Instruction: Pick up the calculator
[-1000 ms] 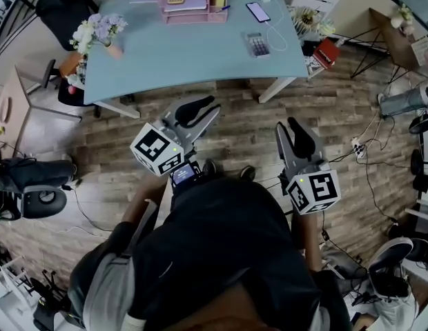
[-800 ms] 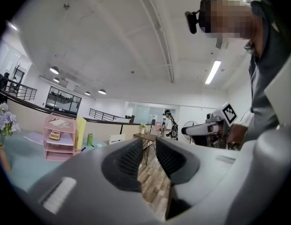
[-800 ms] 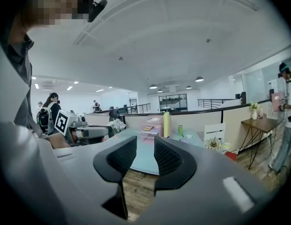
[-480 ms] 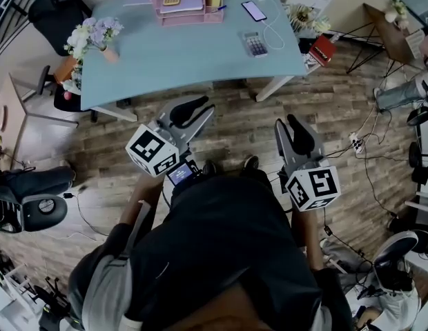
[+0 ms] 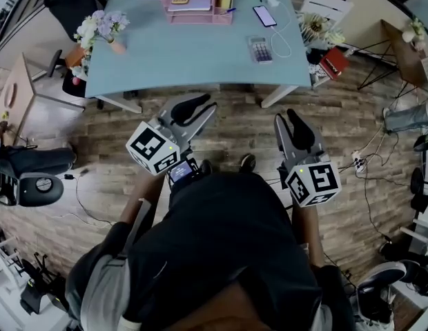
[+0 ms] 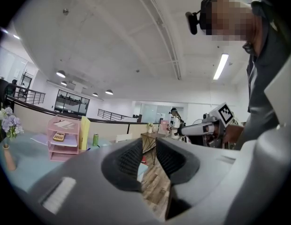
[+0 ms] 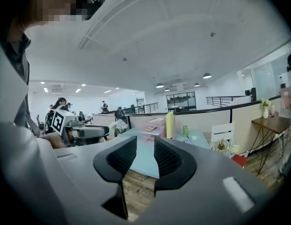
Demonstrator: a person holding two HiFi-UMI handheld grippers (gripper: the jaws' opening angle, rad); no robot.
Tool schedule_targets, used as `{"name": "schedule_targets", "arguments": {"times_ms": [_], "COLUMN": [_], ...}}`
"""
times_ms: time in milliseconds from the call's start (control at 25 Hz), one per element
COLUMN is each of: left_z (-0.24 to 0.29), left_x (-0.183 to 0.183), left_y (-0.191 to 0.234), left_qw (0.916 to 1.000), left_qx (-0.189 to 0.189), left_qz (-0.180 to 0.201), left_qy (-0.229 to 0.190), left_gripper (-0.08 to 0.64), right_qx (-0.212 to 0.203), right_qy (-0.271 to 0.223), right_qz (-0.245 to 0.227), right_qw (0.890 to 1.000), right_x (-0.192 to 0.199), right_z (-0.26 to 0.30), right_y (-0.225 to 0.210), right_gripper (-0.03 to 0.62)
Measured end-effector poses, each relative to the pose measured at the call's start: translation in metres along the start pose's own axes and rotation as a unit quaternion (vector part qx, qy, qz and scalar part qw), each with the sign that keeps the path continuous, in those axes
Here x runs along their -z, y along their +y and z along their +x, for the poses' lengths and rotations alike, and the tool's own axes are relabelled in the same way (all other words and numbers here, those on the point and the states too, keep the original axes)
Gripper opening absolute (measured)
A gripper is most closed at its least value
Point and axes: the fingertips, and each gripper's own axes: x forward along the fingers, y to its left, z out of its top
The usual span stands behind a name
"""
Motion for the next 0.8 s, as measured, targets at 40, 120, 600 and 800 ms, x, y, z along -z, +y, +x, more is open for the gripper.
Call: {"name": "schedule_targets", "arguments": {"times_ms": [40, 120, 600, 800], "left_z": [0.004, 0.012, 0.056, 0.076], "left_x": [-0.001, -0.002, 0.010, 0.009], "left_y": [-0.002, -0.008, -0.040, -0.055], "left_qw": [1.0000, 0.9998, 0.9969, 0.9958], "left_qx": [-0.006, -0.018, -0.076, -0.086], "left_qz": [0.000, 0.001, 0.009, 0.012], "left_qy": [0.000, 0.000, 0.022, 0.029], "left_gripper": [0.144, 0.144, 0.144, 0.144], "right_qx": [-0.008, -0.022, -0.091, -0.109], "right_qy": [-0.001, -0.002, -0.010, -0.012], "right_qz": [0.000, 0.002, 0.010, 0.018], "right_qw": [1.000, 1.000, 0.996, 0.994], "right_x": [0.000, -0.001, 0.003, 0.005], "right_z": [0.002, 0.004, 0.005, 0.000], "right_y": [-0.005, -0.015, -0.071, -0.090], "right_gripper": [0.114, 0.115, 0.114, 0.114]}}
